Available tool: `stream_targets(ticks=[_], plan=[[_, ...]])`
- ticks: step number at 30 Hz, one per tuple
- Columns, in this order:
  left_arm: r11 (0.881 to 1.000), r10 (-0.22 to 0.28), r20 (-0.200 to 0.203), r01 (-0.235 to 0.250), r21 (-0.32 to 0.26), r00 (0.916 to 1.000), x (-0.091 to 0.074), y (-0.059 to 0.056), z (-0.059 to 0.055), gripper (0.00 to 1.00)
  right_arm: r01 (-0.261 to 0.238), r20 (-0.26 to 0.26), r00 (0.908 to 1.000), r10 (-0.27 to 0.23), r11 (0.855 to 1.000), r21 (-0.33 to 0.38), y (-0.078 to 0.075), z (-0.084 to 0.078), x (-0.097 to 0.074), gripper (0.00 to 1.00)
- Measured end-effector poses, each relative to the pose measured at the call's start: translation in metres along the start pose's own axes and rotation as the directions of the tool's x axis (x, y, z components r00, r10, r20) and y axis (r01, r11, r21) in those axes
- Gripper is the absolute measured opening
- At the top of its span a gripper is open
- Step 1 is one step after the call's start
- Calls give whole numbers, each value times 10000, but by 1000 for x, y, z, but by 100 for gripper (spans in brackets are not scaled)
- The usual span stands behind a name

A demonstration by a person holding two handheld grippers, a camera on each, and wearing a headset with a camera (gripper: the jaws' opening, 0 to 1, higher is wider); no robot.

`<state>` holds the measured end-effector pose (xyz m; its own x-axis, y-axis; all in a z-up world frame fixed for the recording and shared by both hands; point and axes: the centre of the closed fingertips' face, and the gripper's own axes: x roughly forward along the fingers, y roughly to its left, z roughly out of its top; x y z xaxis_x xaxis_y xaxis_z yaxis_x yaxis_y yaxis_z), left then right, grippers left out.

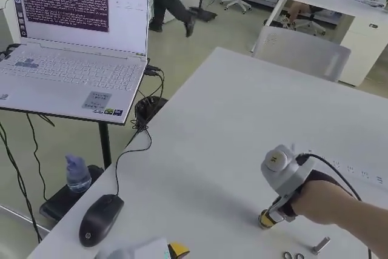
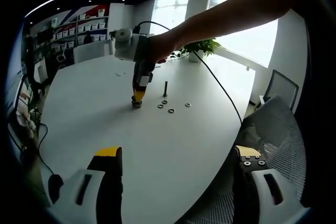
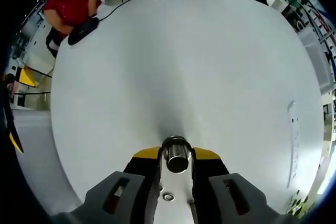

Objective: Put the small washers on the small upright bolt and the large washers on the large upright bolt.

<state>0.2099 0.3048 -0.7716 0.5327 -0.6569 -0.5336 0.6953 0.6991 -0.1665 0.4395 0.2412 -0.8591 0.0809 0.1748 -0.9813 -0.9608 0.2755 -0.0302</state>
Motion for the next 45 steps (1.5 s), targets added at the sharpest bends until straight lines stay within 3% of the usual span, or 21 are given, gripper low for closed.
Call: stream_targets(ticks=[26, 40, 45], plan=[[10000, -4, -47, 4, -63, 10000, -2, -2, -3, 86, -39, -40, 10000, 40, 9996, 271, 3, -2, 6, 22], [10000, -67, -133, 67, -29, 9999, -2, -6, -5, 84, 129, -33, 9999, -130, 9996, -267, 5, -1, 8, 24], [10000, -75, -178, 74, -23, 9998, -2, -6, -6, 84, 116, -53, 9999, -117, 9998, -156, 4, -1, 8, 24]])
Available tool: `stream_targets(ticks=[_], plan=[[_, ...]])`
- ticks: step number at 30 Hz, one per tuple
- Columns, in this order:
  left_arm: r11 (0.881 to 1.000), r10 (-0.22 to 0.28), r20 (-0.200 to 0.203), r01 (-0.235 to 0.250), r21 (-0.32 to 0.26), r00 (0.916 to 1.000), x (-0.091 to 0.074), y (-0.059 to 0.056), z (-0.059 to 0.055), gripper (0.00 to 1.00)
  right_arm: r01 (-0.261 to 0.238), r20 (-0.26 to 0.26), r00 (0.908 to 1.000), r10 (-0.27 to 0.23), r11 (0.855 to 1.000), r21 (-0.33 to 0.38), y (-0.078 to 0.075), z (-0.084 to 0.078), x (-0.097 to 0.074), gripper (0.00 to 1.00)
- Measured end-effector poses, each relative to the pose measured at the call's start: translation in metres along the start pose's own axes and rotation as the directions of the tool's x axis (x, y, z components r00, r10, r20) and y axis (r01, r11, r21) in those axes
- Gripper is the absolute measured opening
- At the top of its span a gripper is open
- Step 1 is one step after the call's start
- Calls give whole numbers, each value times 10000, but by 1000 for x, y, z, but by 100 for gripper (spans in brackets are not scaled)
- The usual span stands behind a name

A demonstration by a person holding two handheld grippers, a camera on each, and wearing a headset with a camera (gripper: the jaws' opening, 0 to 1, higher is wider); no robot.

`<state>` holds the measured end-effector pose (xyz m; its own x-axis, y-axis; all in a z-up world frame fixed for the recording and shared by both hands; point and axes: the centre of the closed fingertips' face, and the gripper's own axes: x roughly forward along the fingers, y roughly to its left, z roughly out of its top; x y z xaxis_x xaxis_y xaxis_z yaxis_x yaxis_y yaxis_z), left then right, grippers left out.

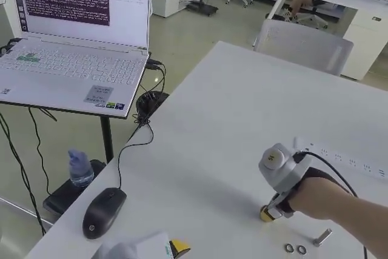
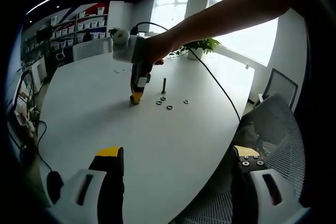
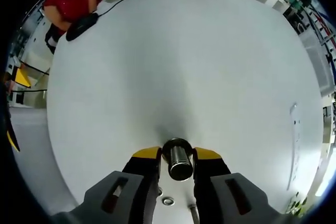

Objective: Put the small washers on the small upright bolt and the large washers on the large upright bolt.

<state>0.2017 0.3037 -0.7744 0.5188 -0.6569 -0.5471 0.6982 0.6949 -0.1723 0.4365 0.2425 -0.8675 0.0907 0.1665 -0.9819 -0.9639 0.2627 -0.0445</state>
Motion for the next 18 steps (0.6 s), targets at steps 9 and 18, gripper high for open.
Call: stream_targets(ticks=[9, 18], plan=[[10000, -2, -25, 3, 42, 10000, 0, 1, 1, 83, -81, 21, 10000, 81, 10000, -1, 0, 0, 0, 25], [10000, 38, -19, -38, 20, 10000, 1, 2, 2, 83, -168, 316, 9994, 166, 9999, 40, 0, 2, -2, 39]])
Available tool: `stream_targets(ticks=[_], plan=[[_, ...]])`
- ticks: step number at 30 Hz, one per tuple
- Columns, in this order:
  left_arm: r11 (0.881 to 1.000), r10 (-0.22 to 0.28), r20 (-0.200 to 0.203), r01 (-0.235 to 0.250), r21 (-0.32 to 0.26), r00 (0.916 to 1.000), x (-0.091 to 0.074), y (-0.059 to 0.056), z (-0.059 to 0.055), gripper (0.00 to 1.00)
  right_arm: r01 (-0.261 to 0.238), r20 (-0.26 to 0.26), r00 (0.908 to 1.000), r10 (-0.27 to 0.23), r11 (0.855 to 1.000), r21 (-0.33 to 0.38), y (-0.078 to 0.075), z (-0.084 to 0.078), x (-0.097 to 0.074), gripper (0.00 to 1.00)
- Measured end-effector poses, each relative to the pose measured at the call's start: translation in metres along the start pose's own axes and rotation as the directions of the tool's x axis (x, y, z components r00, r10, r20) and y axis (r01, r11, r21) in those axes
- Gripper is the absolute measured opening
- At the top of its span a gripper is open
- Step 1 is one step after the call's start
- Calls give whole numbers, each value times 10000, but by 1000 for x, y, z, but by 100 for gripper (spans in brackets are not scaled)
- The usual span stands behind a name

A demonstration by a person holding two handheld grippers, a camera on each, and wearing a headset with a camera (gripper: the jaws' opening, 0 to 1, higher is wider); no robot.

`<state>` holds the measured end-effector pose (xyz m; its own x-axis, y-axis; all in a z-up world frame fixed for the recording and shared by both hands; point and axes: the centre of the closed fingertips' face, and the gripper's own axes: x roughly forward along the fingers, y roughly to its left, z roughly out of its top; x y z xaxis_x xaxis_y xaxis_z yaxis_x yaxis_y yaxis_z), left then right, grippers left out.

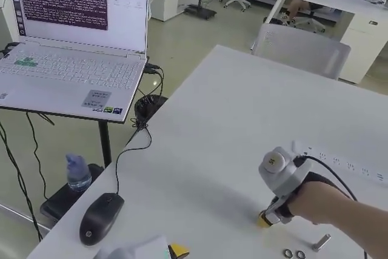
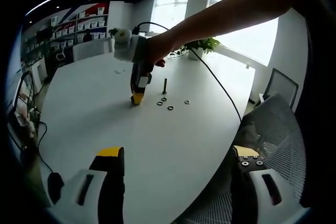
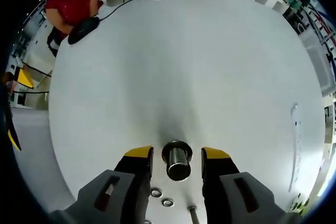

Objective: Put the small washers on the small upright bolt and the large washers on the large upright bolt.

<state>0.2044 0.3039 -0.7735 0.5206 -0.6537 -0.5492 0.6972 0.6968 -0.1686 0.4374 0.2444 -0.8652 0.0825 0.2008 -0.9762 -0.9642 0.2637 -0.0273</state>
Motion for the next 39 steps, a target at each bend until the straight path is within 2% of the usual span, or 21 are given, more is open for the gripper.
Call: stream_targets(ticks=[11, 19, 22, 27, 34, 39], plan=[[9999, 57, -77, -56, 125, 10000, -1, 1, 0, 83, 38, 181, 9998, -35, 9999, -135, 0, 2, -14, 39], [9994, 156, -3, -156, 306, 9999, -2, -1, 8, 83, 77, 399, 9992, -73, 9999, -112, -3, 7, -32, 38], [9997, 197, 110, -199, 169, 9997, -4, -1, 12, 83, 66, 587, 9982, -70, 10000, 64, -5, 8, -38, 38], [9995, 245, 59, -246, 222, 9997, -6, -1, 14, 83, 95, 766, 9970, -97, 10000, 23, -3, 8, -48, 38], [9992, 356, 232, -360, 174, 9991, -10, 1, 22, 83, 238, 1298, 9913, -237, 9997, 7, 0, 14, -61, 37], [9990, 417, 240, -421, 161, 9988, -11, 1, 23, 82, 271, 1624, 9863, -282, 9996, 91, 2, 17, -69, 37]])
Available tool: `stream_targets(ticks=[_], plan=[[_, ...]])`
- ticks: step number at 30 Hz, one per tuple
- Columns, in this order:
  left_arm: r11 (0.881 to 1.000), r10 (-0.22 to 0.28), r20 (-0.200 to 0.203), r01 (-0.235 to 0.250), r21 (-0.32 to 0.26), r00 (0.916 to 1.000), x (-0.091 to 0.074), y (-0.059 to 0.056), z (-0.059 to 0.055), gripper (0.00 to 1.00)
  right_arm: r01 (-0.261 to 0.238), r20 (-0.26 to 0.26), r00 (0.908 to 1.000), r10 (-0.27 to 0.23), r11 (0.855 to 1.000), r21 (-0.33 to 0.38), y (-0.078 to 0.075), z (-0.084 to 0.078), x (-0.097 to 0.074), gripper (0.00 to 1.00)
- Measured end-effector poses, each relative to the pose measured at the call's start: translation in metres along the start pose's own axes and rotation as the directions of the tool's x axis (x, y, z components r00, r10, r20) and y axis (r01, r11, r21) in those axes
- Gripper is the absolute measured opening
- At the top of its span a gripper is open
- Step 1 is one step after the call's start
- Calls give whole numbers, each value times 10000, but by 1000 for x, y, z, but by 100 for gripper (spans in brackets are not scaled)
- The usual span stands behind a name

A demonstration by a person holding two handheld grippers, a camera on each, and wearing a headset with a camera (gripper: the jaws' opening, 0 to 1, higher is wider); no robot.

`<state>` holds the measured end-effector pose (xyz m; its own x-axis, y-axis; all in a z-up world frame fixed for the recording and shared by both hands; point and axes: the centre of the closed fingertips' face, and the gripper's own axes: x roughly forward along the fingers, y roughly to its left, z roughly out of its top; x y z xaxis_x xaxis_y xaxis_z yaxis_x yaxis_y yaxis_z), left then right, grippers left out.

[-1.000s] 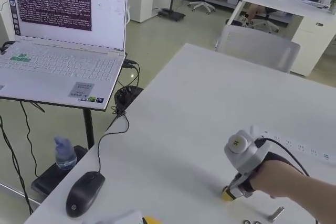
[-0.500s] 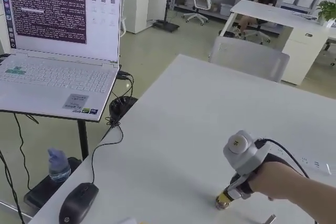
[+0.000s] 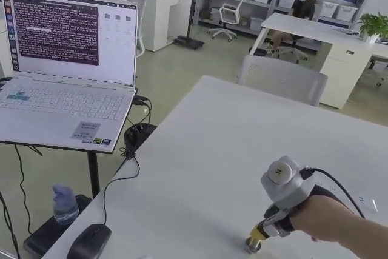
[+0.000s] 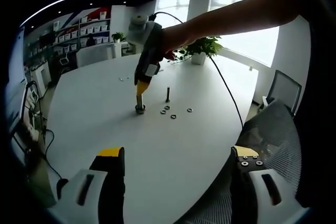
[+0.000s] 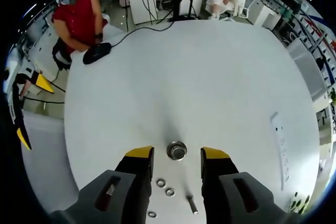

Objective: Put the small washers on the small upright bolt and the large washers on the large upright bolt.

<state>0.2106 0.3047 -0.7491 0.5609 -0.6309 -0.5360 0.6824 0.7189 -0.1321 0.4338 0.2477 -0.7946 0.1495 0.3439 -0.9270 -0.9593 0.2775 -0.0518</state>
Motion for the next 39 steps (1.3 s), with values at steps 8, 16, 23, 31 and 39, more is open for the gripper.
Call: stream_targets(ticks=[8, 16, 23, 31, 39], plan=[[10000, 48, 14, -48, -17, 10000, -4, -3, 2, 82, 97, 394, 9992, -105, 9997, 210, 3, -7, -16, 37], [10000, 70, 94, -70, -28, 9999, -5, -6, 8, 82, 227, 757, 9967, -296, 9957, 896, 7, -34, -30, 37], [9999, 124, 94, -123, -27, 9999, -3, -8, 9, 82, 195, 914, 9953, -306, 9926, 1197, 16, -57, -34, 37], [9999, 154, 134, -153, -37, 9998, 0, -10, 16, 82, 161, 1073, 9937, -332, 9875, 1566, 23, -76, -37, 37], [9999, 85, 134, -84, -61, 9999, 8, -14, 17, 82, 147, 628, 9978, -230, 9914, 1301, 24, -96, -26, 34]])
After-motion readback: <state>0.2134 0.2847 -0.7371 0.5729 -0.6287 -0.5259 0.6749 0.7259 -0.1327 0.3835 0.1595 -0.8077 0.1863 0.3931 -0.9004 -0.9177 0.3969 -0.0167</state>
